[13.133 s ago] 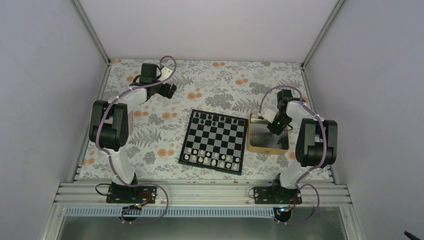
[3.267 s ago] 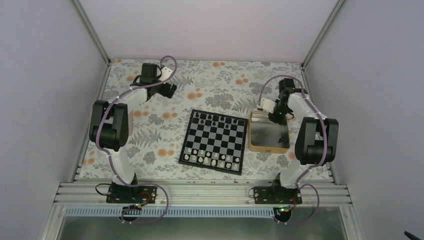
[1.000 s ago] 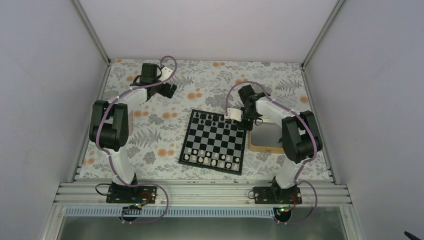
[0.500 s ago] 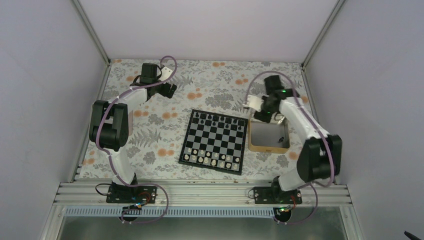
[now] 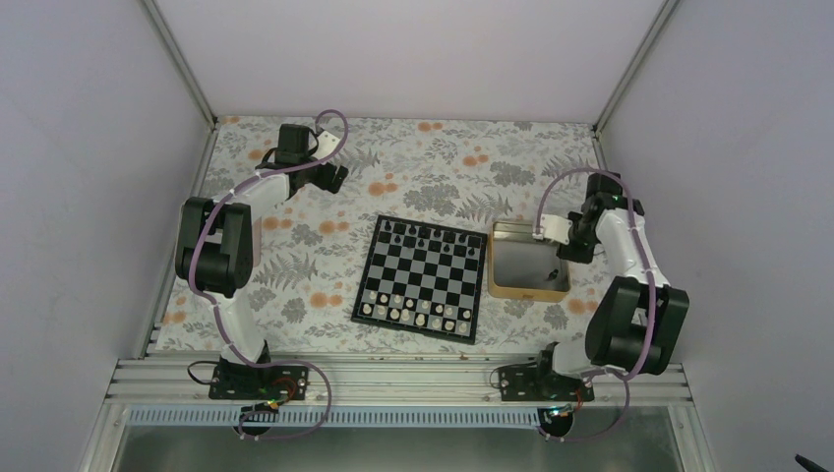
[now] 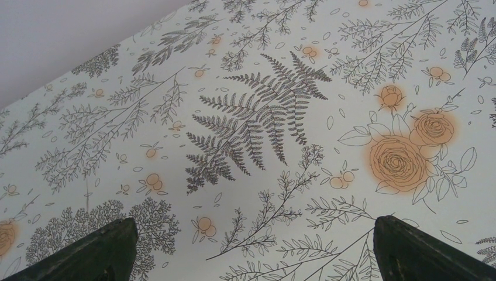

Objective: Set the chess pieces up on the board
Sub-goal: Pick up the chess piece from the storage box, then place the chess piece on the chessboard, then adjust the chess piece on the chessboard.

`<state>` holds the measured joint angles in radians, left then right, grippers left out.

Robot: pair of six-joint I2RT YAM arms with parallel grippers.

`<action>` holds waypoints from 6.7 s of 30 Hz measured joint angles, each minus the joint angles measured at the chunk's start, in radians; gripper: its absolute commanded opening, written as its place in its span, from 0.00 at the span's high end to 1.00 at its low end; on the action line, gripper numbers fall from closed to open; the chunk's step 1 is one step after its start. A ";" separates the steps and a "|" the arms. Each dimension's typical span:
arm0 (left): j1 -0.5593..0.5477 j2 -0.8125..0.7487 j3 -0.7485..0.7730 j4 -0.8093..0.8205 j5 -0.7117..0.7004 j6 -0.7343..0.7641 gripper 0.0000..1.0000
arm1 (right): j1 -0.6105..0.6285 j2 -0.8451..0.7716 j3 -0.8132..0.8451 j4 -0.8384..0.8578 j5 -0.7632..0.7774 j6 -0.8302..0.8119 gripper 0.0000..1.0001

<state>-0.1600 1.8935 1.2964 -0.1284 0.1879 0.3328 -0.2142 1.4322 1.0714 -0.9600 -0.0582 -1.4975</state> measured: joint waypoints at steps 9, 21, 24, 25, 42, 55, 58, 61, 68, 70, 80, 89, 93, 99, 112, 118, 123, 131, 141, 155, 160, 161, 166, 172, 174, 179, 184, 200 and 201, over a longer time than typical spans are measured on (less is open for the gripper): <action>0.000 0.000 0.000 0.000 0.000 0.000 0.00 | -0.010 -0.004 -0.116 0.056 -0.005 -0.110 0.59; 0.000 0.000 0.000 0.000 0.000 0.000 0.00 | -0.010 0.033 -0.134 0.088 0.000 -0.159 0.61; 0.000 0.000 0.000 0.000 0.000 0.000 0.00 | -0.010 0.052 -0.134 0.086 0.000 -0.159 0.62; 0.000 0.000 0.000 0.000 -0.001 0.000 0.00 | -0.010 0.054 -0.134 0.084 0.000 -0.159 0.62; 0.000 0.014 0.000 -0.001 -0.001 0.000 0.00 | -0.010 0.115 -0.138 0.080 0.023 -0.150 0.66; -0.001 0.017 0.000 -0.001 -0.002 0.001 0.00 | -0.010 0.145 -0.140 0.104 0.037 -0.128 0.93; -0.001 0.017 0.000 -0.001 -0.005 0.004 0.00 | -0.010 0.145 -0.129 0.092 0.040 -0.125 0.93; -0.001 0.017 0.000 -0.001 -0.008 0.004 0.00 | -0.008 0.140 -0.089 0.057 0.045 -0.116 0.93; -0.001 0.017 0.000 -0.001 -0.008 0.004 0.00 | 0.096 0.100 0.117 -0.058 0.048 -0.064 0.92; -0.001 0.017 0.000 -0.001 -0.008 0.004 0.00 | 0.171 0.099 0.164 -0.080 0.043 -0.042 0.92; -0.001 0.016 0.000 0.000 -0.012 0.007 0.00 | 0.425 0.265 0.276 -0.117 -0.002 0.053 0.91; -0.001 0.014 0.000 0.000 -0.017 0.015 0.00 | 0.522 0.373 0.333 -0.090 -0.041 0.094 0.91; -0.001 0.014 -0.001 0.000 -0.017 0.016 0.00 | 0.536 0.412 0.348 -0.078 -0.046 0.104 0.91; -0.001 0.014 -0.003 0.000 -0.017 0.018 0.00 | 0.541 0.435 0.357 -0.075 -0.046 0.113 0.91; -0.001 0.013 -0.012 0.001 -0.017 0.019 0.00 | 0.542 0.475 0.365 -0.061 -0.061 0.118 0.90; -0.001 0.009 -0.012 0.000 -0.017 0.019 0.00 | 0.542 0.497 0.370 -0.054 -0.061 0.119 0.88; -0.001 0.007 -0.012 0.002 -0.017 0.019 0.00 | 0.542 0.505 0.375 -0.053 -0.061 0.120 0.85; -0.001 0.007 -0.012 0.003 -0.017 0.019 0.00 | 0.542 0.505 0.375 -0.054 -0.062 0.129 0.76; -0.001 0.007 -0.012 0.009 -0.019 0.019 0.00 | 0.541 0.504 0.397 -0.058 -0.069 0.139 0.75; -0.034 -0.069 -0.006 -0.119 0.006 0.167 0.02 | 0.391 0.393 0.389 0.028 -0.054 0.251 0.65; -0.046 -0.103 0.040 -0.168 -0.003 0.231 0.02 | 0.388 0.385 0.391 -0.004 -0.116 0.277 0.61; -0.045 -0.103 0.042 -0.163 -0.012 0.232 0.02 | 0.404 0.382 0.398 -0.013 -0.127 0.288 0.61; -0.043 -0.068 0.042 -0.150 -0.045 0.228 0.02 | 0.566 0.396 0.520 -0.079 -0.143 0.373 0.62; -0.043 -0.019 0.042 -0.149 -0.064 0.216 0.00 | 0.756 0.511 0.654 -0.143 -0.137 0.448 0.67; -0.043 -0.016 0.042 -0.141 -0.069 0.213 0.00 | 0.796 0.555 0.667 -0.167 -0.136 0.456 0.69; -0.043 -0.016 0.040 -0.117 -0.087 0.206 0.00 | 0.843 0.636 0.726 -0.205 -0.135 0.472 0.69; -0.042 -0.017 0.040 -0.102 -0.100 0.203 0.00 | 0.866 0.659 0.743 -0.220 -0.134 0.474 0.71; -0.038 -0.017 0.040 -0.091 -0.106 0.186 0.00 | 0.901 0.705 0.749 -0.174 -0.084 0.482 0.75; -0.038 -0.017 0.040 -0.091 -0.106 0.185 0.00 | 0.901 0.708 0.749 -0.170 -0.078 0.483 0.75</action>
<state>-0.1982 1.8767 1.3365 -0.2195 0.0822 0.5182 0.6868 2.1407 1.8206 -1.1301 -0.1360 -1.0149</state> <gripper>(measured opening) 0.999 0.249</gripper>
